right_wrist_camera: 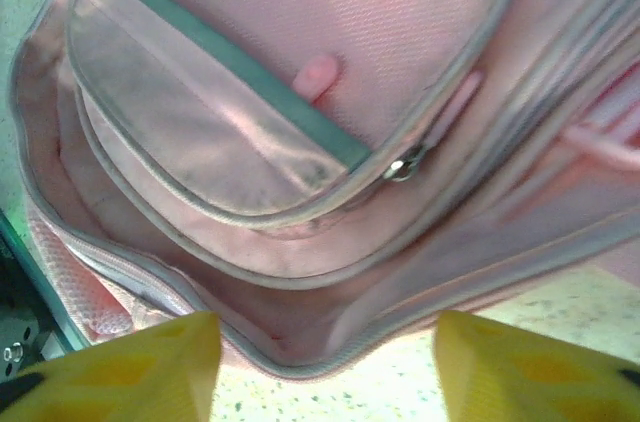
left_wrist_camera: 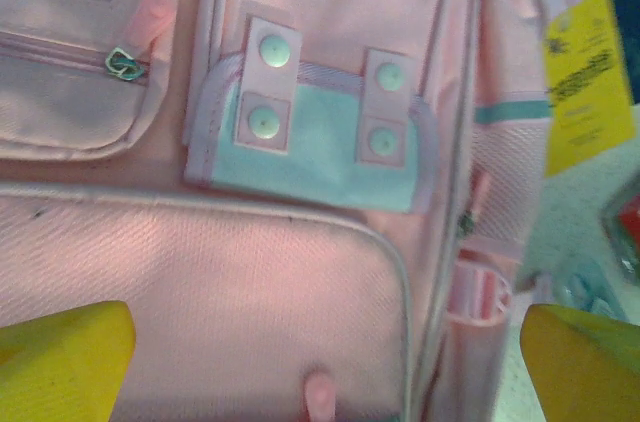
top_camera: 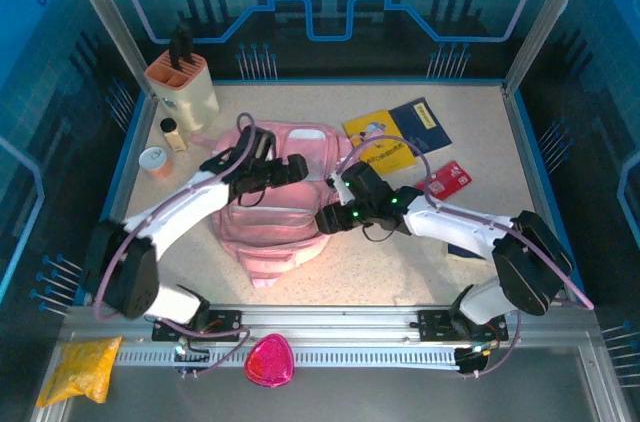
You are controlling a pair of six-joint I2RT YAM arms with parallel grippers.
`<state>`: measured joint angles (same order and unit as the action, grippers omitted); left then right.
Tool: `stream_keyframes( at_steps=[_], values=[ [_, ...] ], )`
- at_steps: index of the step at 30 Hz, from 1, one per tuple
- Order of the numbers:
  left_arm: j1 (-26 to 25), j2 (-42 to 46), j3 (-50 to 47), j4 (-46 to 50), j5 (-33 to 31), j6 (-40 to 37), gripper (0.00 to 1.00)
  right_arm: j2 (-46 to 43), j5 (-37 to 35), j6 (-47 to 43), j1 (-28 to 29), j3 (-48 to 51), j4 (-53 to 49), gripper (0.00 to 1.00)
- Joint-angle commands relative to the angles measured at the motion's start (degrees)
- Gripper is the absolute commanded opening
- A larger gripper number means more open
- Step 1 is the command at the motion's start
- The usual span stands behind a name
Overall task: Pack the student bag
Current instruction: Move the student bag to the center of the table, then rotate the student bag at the center of the table.
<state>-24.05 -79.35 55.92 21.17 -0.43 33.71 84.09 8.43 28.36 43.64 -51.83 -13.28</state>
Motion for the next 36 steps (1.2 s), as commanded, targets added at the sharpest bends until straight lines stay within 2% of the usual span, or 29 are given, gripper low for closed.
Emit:
stream_keyframes(
  at_steps=[1, 4, 7, 9, 11, 14, 17, 22, 31, 34, 36],
  values=[
    [0.0, 8.5, -7.4, 5.7, -1.3, 2.7, 0.99, 1.2, -0.4, 0.2, -5.7, -3.4, -4.8, 0.66],
    [0.0, 14.9, -10.9, 10.8, -2.7, 5.1, 0.99, 3.9, 1.5, 0.6, -9.7, -5.0, -3.9, 0.71],
    [-0.1, 18.6, -13.6, 13.5, -0.2, 8.4, 0.99, 7.7, 0.9, 1.2, -11.4, -7.8, -3.2, 0.73],
    [-0.9, 20.9, -15.9, 13.3, 1.9, 10.5, 0.99, 10.4, 0.8, 1.5, -11.8, -9.7, -3.8, 0.71],
    [-3.6, 23.3, -18.0, 13.1, 0.5, 13.5, 0.99, 12.5, 0.5, 2.3, -11.8, -9.9, -2.8, 0.69],
    [-5.8, 24.6, -22.4, 6.8, 2.9, 17.5, 0.99, 14.6, 2.2, 2.9, -11.7, -9.8, -0.7, 0.65],
    [-5.9, 22.7, -23.8, 5.6, 0.3, 18.5, 0.99, 14.9, 2.6, 3.0, -11.0, -9.4, -0.1, 0.64],
    [-4.5, 15.9, -22.8, -2.4, -2.3, 11.2, 0.99, 12.5, 2.6, 2.6, -10.6, -8.6, -1.7, 0.64],
    [8.7, 1.5, -15.1, -4.6, -1.1, -2.4, 0.99, 5.9, 3.1, 2.3, -12.5, -7.1, -4.0, 0.67],
    [11.2, -0.1, -10.7, 0.2, 0.4, -5.9, 0.99, 5.4, 3.0, 2.5, -13.2, -8.1, -5.5, 0.67],
    [11.2, 1.9, -9.1, 3.1, -1.2, -7.1, 0.99, 5.7, 3.1, 3.1, -14.1, -8.5, -6.2, 0.68]
  ],
)
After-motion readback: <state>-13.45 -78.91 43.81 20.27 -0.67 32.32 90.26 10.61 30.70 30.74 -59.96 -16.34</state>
